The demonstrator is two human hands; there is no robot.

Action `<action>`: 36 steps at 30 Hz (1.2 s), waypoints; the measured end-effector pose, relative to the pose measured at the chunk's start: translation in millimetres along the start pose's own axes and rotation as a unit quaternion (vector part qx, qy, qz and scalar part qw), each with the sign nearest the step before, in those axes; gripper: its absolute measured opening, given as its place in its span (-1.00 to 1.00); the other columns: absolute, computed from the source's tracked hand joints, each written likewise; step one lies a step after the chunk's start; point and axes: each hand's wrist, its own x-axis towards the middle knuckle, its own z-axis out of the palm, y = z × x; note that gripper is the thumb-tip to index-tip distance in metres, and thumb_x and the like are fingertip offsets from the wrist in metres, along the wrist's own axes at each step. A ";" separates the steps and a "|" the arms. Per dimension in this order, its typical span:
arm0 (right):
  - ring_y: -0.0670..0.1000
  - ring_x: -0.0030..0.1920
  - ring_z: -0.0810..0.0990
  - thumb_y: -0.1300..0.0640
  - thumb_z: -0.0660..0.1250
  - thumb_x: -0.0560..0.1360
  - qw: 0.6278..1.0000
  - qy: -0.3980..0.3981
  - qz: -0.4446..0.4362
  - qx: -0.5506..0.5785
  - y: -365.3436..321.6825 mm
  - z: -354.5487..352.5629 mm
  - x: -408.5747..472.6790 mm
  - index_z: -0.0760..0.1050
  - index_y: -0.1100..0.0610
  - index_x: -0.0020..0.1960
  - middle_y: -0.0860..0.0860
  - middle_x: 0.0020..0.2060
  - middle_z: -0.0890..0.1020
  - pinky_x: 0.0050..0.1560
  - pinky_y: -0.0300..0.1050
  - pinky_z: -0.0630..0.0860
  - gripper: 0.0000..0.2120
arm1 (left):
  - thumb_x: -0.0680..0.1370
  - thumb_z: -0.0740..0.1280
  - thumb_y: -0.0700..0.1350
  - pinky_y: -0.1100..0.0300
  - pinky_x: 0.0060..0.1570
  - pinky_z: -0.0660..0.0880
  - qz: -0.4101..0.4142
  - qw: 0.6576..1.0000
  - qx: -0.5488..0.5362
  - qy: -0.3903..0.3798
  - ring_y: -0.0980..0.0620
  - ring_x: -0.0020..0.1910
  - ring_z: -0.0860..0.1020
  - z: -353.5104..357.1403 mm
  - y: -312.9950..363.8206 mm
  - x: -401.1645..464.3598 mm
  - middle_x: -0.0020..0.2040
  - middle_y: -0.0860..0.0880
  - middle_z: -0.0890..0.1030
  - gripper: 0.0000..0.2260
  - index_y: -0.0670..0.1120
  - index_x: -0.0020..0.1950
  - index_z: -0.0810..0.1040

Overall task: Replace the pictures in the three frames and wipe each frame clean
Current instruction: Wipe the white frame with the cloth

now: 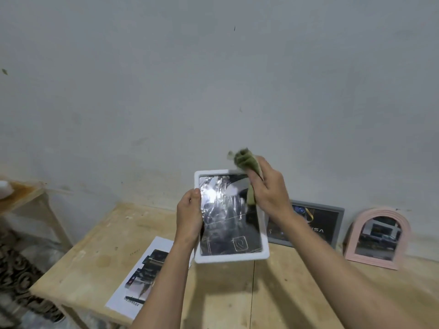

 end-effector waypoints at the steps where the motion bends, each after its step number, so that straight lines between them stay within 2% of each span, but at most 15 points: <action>1: -0.01 0.17 0.57 0.13 0.20 0.60 0.994 -0.028 -0.044 -0.096 6.2 -1.8 15.5 0.46 -0.05 0.32 -0.06 0.19 0.61 0.20 0.01 0.48 -0.68 | 0.70 0.14 -0.02 0.20 0.02 0.55 0.014 1.000 -0.005 -0.007 -0.03 -0.03 0.58 3.2 3.3 -0.8 -0.04 -0.14 0.64 -0.70 -0.16 0.14 0.59; 3: -0.07 0.47 0.26 0.07 0.20 0.59 0.961 -0.144 -0.073 -0.223 26.8 5.6 24.4 0.33 -0.10 0.44 -0.12 0.45 0.35 0.47 0.12 0.19 -0.58 | 0.71 0.13 -0.06 0.37 -0.25 0.45 0.032 0.999 -0.023 0.007 0.13 -0.25 0.48 8.9 10.0 -3.1 -0.21 -0.01 0.54 -0.72 -0.17 0.00 0.56; 6: -0.14 0.51 0.08 0.05 0.17 0.60 0.959 -0.192 -0.056 -0.199 55.7 21.6 -18.6 0.23 -0.12 0.49 -0.14 0.48 0.25 0.51 0.12 0.09 -0.54 | 0.69 0.16 -0.06 0.23 -0.04 0.39 0.020 0.997 -0.030 0.068 0.12 -0.19 0.45 7.3 8.4 2.8 -0.23 0.07 0.47 -0.75 -0.16 -0.02 0.55; 9: -0.11 0.49 0.19 0.01 0.18 0.57 0.973 -0.204 -0.012 -0.105 55.5 31.0 -78.4 0.23 -0.32 0.42 -0.21 0.46 0.29 0.47 0.01 0.17 -0.53 | 0.70 0.16 -0.05 0.20 0.14 0.37 -0.019 0.994 -0.042 0.103 0.03 0.13 0.52 -1.5 -1.0 8.0 0.07 0.02 0.59 -0.76 -0.10 0.19 0.56; 12: -0.19 0.12 0.54 0.03 0.21 0.60 0.967 -0.244 0.075 0.001 48.7 27.8 -104.3 0.52 -0.23 0.16 -0.24 0.09 0.61 0.15 -0.17 0.42 -0.77 | 0.70 0.14 -0.02 0.16 0.19 0.37 -0.038 0.994 -0.024 0.100 0.01 0.20 0.50 -6.5 -7.8 8.3 0.20 0.00 0.57 -0.70 -0.10 0.29 0.54; 15: -0.12 -0.26 0.59 -0.02 0.22 0.58 0.966 -0.166 0.163 0.116 31.8 13.4 -77.1 0.59 -0.04 0.06 -0.02 -0.23 0.66 -0.20 -0.04 0.46 -0.81 | 0.66 0.14 0.07 -0.03 0.27 0.47 -0.063 0.995 -0.014 0.070 -0.09 0.18 0.56 -6.5 -12.1 9.4 0.16 -0.06 0.63 -0.66 -0.09 0.22 0.58; 17: -0.20 -0.13 0.61 0.06 0.21 0.60 0.980 -0.048 0.132 0.141 15.9 7.7 -42.0 0.57 -0.11 0.10 -0.11 -0.05 0.68 -0.06 -0.11 0.48 -0.81 | 0.62 0.15 0.09 -0.17 0.19 0.54 -0.055 0.998 -0.022 0.029 -0.18 0.10 0.60 -3.3 -13.4 8.6 0.05 -0.12 0.65 -0.67 -0.07 0.07 0.60; 19: -0.27 0.23 0.48 0.11 0.18 0.61 0.998 0.004 0.045 0.031 -0.6 12.2 -6.2 0.44 -0.21 0.29 -0.20 0.34 0.46 0.29 -0.15 0.41 -0.68 | 0.62 0.17 0.03 -0.12 -0.03 0.55 -0.032 0.999 -0.024 -0.023 -0.12 -0.09 0.58 7.2 -3.7 3.5 -0.14 -0.09 0.62 -0.72 -0.06 -0.11 0.58; 21: -0.22 0.46 0.17 0.12 0.19 0.57 0.987 -0.055 -0.058 -0.140 -8.6 29.6 14.8 0.35 -0.12 0.42 -0.17 0.47 0.27 0.52 -0.01 0.08 -0.57 | 0.62 0.21 -0.06 -0.07 -0.11 0.53 -0.013 0.998 -0.055 -0.039 -0.04 -0.16 0.55 19.0 9.6 -2.4 -0.20 -0.07 0.60 -0.76 -0.10 -0.15 0.59; 23: -0.22 0.48 0.06 0.18 0.23 0.56 0.971 -0.141 -0.107 -0.161 -8.7 54.3 9.8 0.35 -0.07 0.43 -0.09 0.48 0.30 0.54 0.02 -0.04 -0.54 | 0.60 0.21 -0.17 0.02 -0.11 0.51 -0.032 0.993 -0.114 0.004 -0.02 -0.15 0.57 22.0 19.0 -4.0 -0.22 -0.04 0.64 -0.78 -0.11 -0.14 0.63; 27: 0.02 0.44 0.27 0.03 0.19 0.59 0.969 -0.235 -0.023 -0.075 -6.9 88.9 -33.7 0.38 -0.14 0.39 -0.07 0.42 0.40 0.46 0.10 0.22 -0.63 | 0.66 0.18 0.01 0.11 -0.20 0.58 -0.129 0.952 -0.279 0.013 -0.06 -0.27 0.63 -10.4 16.8 -0.2 -0.29 -0.10 0.67 -0.66 -0.15 -0.12 0.64; 29: 0.00 0.33 0.41 -0.05 0.15 0.59 0.962 -0.270 -0.014 -0.044 -1.7 89.1 -48.4 0.42 -0.15 0.33 -0.08 0.37 0.44 0.37 0.11 0.35 -0.68 | 0.62 0.26 0.00 0.08 -0.24 0.51 -0.134 0.964 -0.231 -0.011 -0.08 -0.30 0.57 -25.0 10.1 -0.1 -0.28 -0.11 0.60 -0.74 -0.11 -0.16 0.59; 32: -0.07 0.29 0.41 -0.04 0.16 0.60 0.927 -0.371 -0.011 -0.054 -0.2 79.7 -74.1 0.45 -0.16 0.23 -0.06 0.33 0.46 0.33 -0.04 0.30 -0.77 | 0.64 0.25 -0.10 -0.01 -0.15 0.55 -0.122 0.984 -0.132 0.001 -0.14 -0.17 0.62 -39.0 -0.1 3.6 -0.13 -0.14 0.67 -0.83 -0.13 -0.01 0.61; 34: -0.03 0.21 0.47 -0.01 0.19 0.59 0.904 -0.423 -0.009 -0.060 -2.4 71.5 -89.3 0.51 -0.11 0.16 -0.01 0.15 0.56 0.23 -0.08 0.36 -0.81 | 0.66 0.21 -0.09 -0.06 0.05 0.54 -0.100 0.991 -0.092 0.008 -0.15 0.01 0.64 -41.2 -3.7 4.9 0.00 -0.13 0.70 -0.79 -0.12 0.03 0.62; 36: -0.06 0.06 0.59 0.04 0.22 0.59 0.900 -0.432 0.061 0.017 -8.6 61.8 -86.4 0.56 -0.09 0.05 -0.06 -0.02 0.63 0.12 -0.11 0.49 -0.85 | 0.65 0.20 -0.09 -0.03 0.06 0.51 -0.103 0.993 -0.064 0.008 -0.15 0.00 0.61 -38.4 -2.2 2.6 0.00 -0.14 0.68 -0.79 -0.13 0.01 0.60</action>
